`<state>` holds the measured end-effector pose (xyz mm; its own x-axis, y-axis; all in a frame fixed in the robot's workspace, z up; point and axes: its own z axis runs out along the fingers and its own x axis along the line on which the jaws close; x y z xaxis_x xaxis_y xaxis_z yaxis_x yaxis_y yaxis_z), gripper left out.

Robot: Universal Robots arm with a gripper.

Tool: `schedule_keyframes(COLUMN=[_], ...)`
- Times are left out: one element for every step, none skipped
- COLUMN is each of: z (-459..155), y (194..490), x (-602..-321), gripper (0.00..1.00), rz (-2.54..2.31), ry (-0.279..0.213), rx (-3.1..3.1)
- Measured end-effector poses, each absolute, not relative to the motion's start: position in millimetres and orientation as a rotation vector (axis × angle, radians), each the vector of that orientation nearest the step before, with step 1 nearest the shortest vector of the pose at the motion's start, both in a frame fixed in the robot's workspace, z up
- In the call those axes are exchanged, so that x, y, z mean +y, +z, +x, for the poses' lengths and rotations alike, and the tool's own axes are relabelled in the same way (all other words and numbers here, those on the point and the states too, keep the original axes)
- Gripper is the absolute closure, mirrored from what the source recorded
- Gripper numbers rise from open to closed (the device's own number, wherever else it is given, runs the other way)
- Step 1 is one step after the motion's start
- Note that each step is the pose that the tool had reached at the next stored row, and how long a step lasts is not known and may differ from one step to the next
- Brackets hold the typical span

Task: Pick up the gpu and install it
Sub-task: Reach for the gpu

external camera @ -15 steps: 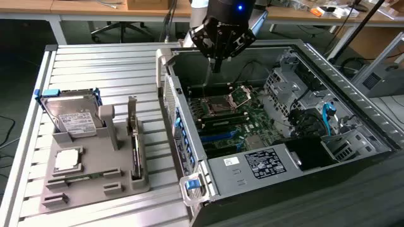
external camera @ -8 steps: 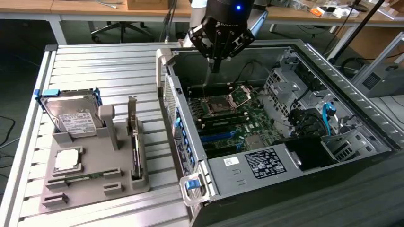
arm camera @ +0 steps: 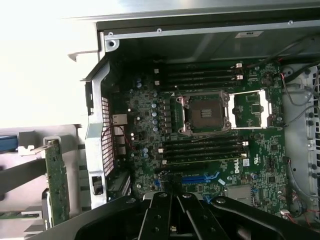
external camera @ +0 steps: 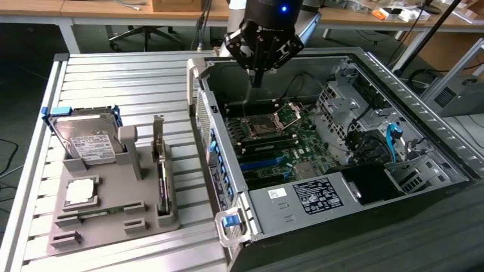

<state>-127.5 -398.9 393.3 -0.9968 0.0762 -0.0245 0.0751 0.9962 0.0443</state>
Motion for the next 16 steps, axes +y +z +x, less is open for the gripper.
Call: schedule_keyframes(z=[-128.2, -128.5, -128.7, -129.0, -129.3, -129.6, -130.0, -130.3, -130.5, -130.9, -131.1, -131.4, -131.6, -131.8, -131.9, -132.1], y=[393.3, 393.3, 393.3, 393.3, 393.3, 393.3, 393.3, 393.3, 393.3, 393.3, 393.3, 393.3, 393.3, 393.3, 393.3, 393.3], x=[-398.9, -398.9, -398.9, -398.9, -398.9, -398.9, -398.9, -398.9, -398.9, -398.9, -398.9, -398.9, -398.9, -398.9, -398.9, -398.9], gripper=[0.89, 0.89, 0.89, 0.89, 0.89, 0.89, 0.89, 0.89, 0.89, 0.89, 0.89, 0.89, 0.89, 0.89, 0.89, 0.89], rz=[0.118, 0.118, 0.118, 0.118, 0.118, 0.118, 0.118, 0.118, 0.118, 0.118, 0.118, 0.118, 0.118, 0.118, 0.118, 0.118], ry=[0.068, 0.068, 0.068, 0.068, 0.068, 0.068, 0.068, 0.068, 0.068, 0.068, 0.068, 0.068, 0.068, 0.068, 0.068, 0.068], rx=[3.112, 3.112, 3.113, 3.113, 3.112, 3.112, 3.113, 3.112, 3.113, 3.113, 3.112, 3.112, 3.112, 3.112, 3.112, 3.113])
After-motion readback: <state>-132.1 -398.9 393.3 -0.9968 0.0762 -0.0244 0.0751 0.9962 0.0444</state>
